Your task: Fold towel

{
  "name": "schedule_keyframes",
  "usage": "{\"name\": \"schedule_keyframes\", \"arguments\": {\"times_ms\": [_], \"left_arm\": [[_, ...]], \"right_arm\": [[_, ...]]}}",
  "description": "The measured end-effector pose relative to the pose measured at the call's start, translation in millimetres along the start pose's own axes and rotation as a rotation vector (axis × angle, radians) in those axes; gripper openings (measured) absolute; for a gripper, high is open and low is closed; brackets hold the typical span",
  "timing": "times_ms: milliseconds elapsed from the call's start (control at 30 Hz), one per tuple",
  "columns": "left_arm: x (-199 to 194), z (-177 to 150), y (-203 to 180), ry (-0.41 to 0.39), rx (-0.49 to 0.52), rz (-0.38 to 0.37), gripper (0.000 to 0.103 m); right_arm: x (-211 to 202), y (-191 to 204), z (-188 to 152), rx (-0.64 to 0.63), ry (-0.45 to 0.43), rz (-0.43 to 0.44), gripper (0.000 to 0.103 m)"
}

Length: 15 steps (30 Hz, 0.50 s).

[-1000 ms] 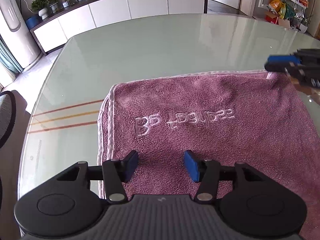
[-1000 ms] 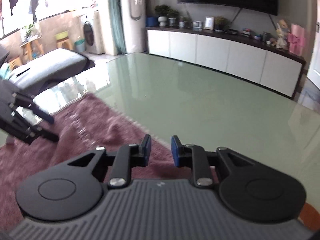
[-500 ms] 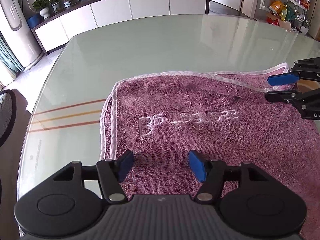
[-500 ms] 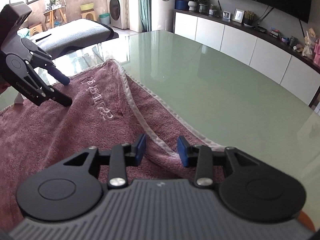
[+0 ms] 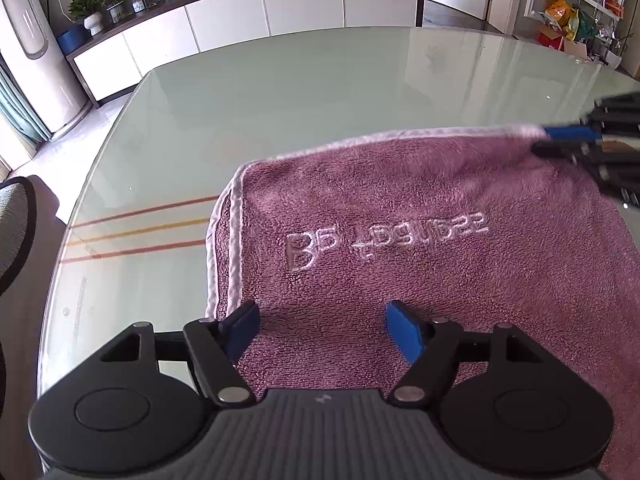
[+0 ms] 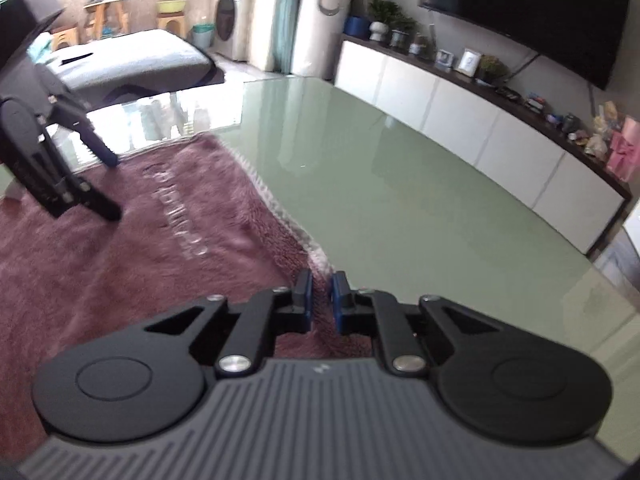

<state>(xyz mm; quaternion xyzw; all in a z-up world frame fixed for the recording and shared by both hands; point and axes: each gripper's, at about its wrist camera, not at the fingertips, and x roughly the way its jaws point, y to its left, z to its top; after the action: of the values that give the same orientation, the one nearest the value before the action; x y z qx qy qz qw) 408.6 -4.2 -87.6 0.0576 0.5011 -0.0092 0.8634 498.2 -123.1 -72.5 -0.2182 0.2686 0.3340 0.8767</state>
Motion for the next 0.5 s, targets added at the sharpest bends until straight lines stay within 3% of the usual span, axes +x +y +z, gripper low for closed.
{"name": "schedule_keyframes", "arguments": {"times_ms": [167,200,233,400,500], "left_arm": [[-2.3,5.5,-1.3,0.004,0.009,0.002,0.072],[-4.6,7.0,-1.6,-0.008,0.008,-0.005,0.071],[-6.6,8.5,-2.4,-0.023,0.006,-0.014,0.071],[1.4,14.9,-14.0,-0.03,0.034,-0.001,0.072],[7.3,13.1,-9.8,-0.023,0.013,0.027,0.078]], "right_arm": [[0.0,-6.2,-5.6,0.024,-0.003,-0.134,0.019],[-5.1,-9.7,-7.4,0.053,-0.017,-0.136,0.027],[-8.9,-12.3,-10.1,0.076,-0.015,-0.124,0.029],[-14.0,-19.3,-27.4,0.145,0.064,-0.059,0.028],[-8.1,-25.2,-39.1,0.2,0.087,-0.052,0.03]]}}
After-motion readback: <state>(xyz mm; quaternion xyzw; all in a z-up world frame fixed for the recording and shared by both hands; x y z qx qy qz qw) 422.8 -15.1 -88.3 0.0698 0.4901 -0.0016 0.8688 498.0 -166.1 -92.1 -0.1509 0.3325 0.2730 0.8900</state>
